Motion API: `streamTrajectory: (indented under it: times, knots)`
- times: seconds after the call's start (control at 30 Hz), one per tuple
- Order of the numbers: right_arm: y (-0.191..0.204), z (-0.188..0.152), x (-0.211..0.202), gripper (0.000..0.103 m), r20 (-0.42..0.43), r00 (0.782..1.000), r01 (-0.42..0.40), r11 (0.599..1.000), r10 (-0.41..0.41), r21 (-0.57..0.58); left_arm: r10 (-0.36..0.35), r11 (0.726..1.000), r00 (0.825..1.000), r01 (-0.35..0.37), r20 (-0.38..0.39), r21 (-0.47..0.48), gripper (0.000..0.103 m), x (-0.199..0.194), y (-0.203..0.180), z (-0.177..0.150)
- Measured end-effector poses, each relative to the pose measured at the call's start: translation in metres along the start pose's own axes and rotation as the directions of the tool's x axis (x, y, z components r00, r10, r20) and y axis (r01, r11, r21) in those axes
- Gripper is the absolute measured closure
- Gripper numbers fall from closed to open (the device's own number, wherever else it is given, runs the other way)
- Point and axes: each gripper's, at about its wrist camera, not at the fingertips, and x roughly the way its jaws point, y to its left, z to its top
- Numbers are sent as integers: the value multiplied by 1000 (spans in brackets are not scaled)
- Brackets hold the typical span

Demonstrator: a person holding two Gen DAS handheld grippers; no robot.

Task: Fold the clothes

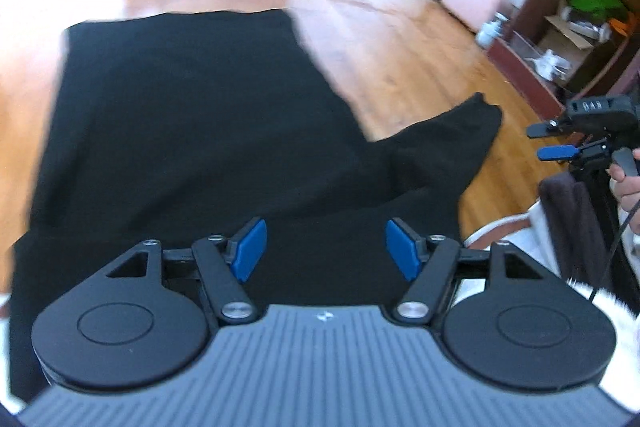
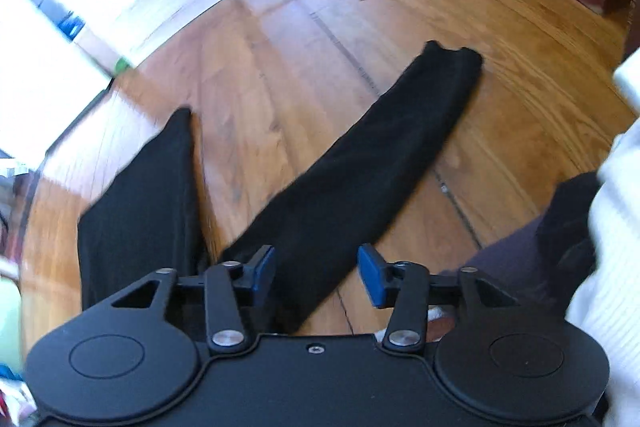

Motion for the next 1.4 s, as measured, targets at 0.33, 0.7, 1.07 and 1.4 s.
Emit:
streamTrajectory:
  times: [0.33, 0.7, 1.07, 1.4]
  knots:
    - [-40, 39, 84, 39, -130, 979, 188, 933, -155, 306, -85, 995, 993, 89, -87, 49, 37, 113, -47, 12]
    - [-56, 58, 123, 33, 9, 975, 206, 916, -222, 345, -122, 988, 990, 127, -65, 85, 37, 120, -40, 7]
    - [-7, 58, 97, 98, 445, 819, 399, 917, -363, 15, -17, 983, 995, 35, -98, 179, 37, 129, -18, 3]
    - [4, 58, 68, 98, 429, 875, 278, 958, -225, -64, -9, 995, 993, 20, -115, 95, 36, 122, -8, 10]
